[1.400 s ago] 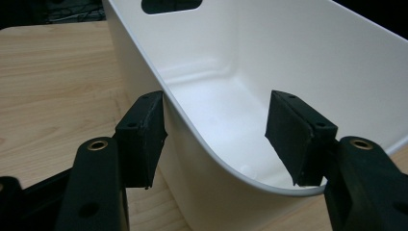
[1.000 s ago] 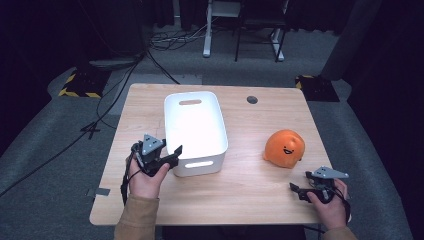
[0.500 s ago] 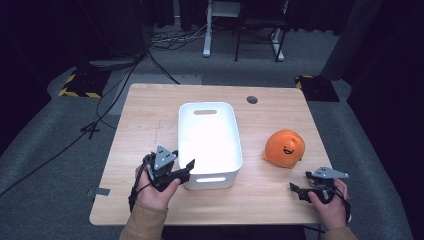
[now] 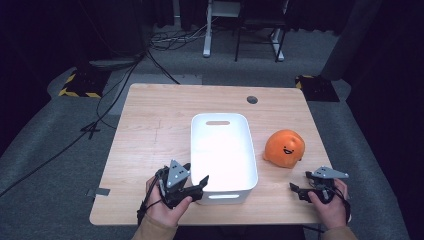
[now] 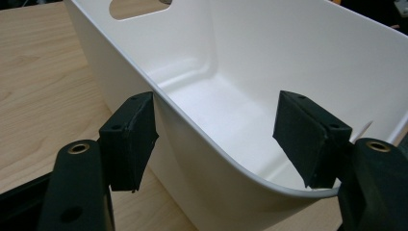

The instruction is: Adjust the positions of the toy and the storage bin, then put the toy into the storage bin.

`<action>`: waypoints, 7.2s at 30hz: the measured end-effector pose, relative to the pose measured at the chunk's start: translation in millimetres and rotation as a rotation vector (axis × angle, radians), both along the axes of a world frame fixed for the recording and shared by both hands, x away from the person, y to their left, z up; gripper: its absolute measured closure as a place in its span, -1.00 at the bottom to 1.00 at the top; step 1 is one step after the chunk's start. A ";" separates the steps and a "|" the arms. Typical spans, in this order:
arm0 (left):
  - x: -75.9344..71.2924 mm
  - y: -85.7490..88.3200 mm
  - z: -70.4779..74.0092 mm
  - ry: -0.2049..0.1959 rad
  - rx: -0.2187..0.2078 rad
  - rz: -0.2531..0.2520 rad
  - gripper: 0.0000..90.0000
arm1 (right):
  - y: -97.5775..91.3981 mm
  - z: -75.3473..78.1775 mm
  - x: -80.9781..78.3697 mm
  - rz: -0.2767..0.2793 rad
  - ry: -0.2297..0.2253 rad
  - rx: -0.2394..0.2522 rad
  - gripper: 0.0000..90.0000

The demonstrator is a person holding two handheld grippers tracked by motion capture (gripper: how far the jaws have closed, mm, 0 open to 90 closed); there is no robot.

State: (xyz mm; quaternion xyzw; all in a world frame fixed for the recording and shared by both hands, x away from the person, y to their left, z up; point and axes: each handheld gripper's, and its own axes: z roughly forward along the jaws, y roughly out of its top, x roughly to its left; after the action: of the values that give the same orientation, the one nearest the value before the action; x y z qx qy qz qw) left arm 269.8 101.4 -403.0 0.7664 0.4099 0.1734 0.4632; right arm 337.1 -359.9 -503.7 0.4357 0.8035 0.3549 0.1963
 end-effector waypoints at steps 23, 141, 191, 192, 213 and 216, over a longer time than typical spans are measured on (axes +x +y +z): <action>-22.5 -20.1 -1.6 0.012 -0.005 -0.065 -0.49 | 0.0 0.0 0.0 0.000 0.000 0.000 -0.66; 69.6 113.7 -100.4 0.201 0.232 0.166 -0.83 | -0.6 46.5 -4.6 0.045 -0.073 0.047 -0.10; 69.5 113.8 -100.5 0.201 0.232 0.166 -0.83 | 15.5 102.8 74.4 0.091 -0.175 0.206 0.66; 69.5 113.8 -100.5 0.201 0.232 0.166 -0.83 | 16.7 104.5 73.0 0.096 -0.172 0.194 0.75; 69.5 113.7 -100.5 0.201 0.232 0.166 -0.83 | 15.5 147.5 44.5 0.170 -0.232 0.201 0.85; 69.5 113.8 -100.5 0.201 0.232 0.166 -0.83 | 14.8 156.3 40.5 0.184 -0.240 0.213 0.85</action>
State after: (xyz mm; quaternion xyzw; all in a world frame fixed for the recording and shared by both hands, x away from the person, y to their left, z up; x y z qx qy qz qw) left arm 339.3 215.2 -503.4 0.7918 0.4931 0.1796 0.3124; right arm 377.6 -345.1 -347.5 0.3332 0.7688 0.5038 0.2101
